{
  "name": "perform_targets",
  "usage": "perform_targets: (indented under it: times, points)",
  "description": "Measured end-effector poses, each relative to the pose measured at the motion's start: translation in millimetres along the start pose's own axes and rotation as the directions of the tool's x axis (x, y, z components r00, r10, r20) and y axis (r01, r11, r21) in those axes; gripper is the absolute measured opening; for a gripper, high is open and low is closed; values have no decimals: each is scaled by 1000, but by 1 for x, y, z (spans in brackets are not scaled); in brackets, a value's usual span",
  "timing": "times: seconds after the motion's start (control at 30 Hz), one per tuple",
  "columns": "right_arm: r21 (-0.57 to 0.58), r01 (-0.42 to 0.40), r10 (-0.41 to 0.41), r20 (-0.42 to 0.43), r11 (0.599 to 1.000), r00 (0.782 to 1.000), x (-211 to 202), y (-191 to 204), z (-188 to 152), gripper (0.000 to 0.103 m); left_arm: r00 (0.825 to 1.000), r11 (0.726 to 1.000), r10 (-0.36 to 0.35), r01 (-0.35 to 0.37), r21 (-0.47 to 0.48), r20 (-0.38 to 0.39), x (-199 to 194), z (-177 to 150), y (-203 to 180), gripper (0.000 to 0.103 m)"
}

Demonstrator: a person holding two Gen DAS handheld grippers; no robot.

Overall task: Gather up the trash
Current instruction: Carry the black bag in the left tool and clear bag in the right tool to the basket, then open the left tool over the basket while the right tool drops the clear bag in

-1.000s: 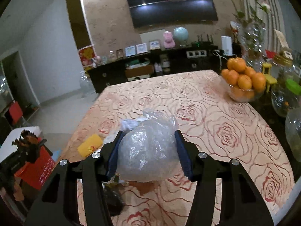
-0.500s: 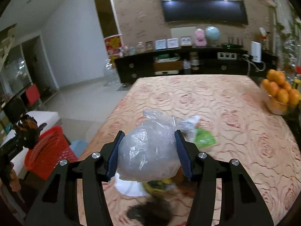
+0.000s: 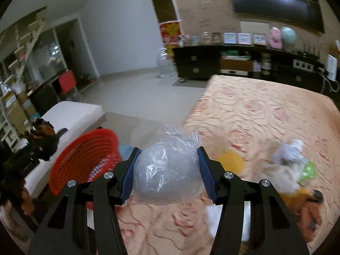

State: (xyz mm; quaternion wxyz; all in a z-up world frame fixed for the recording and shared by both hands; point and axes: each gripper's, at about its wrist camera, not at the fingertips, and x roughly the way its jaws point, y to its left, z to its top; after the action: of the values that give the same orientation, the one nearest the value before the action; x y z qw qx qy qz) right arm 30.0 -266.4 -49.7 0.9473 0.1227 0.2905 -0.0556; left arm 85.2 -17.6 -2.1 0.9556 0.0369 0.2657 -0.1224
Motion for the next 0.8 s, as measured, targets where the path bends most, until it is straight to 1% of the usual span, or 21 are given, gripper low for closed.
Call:
perform_targets:
  times: [0.17, 0.3, 0.5, 0.57, 0.6, 0.7, 0.8]
  points:
    - [-41, -75, 74, -19, 996, 997, 22, 37, 14, 53, 999, 999, 24, -25, -39, -37, 13, -6, 18, 50]
    - [-64, -131, 127, -53, 989, 990, 40, 65, 19, 53, 998, 997, 37, -40, -60, -53, 17, -7, 28, 50]
    - [-91, -187, 178, -106, 978, 978, 60, 100, 19, 53, 995, 996, 48, -54, -74, -88, 21, -14, 36, 51]
    - [-98, -193, 181, -115, 976, 977, 62, 105, 19, 54, 994, 996, 49, -56, -74, -93, 21, -15, 37, 52]
    - [-101, -195, 183, -118, 976, 976, 63, 109, 19, 55, 994, 996, 47, -55, -74, -97, 22, -15, 37, 53]
    - [-78, -216, 206, -122, 973, 971, 64, 112, 22, 63, 993, 996, 33, -41, -74, -112, 24, -17, 38, 59]
    - [-61, -233, 224, -125, 971, 967, 63, 112, 24, 67, 993, 997, 18, -27, -76, -115, 24, -18, 38, 62]
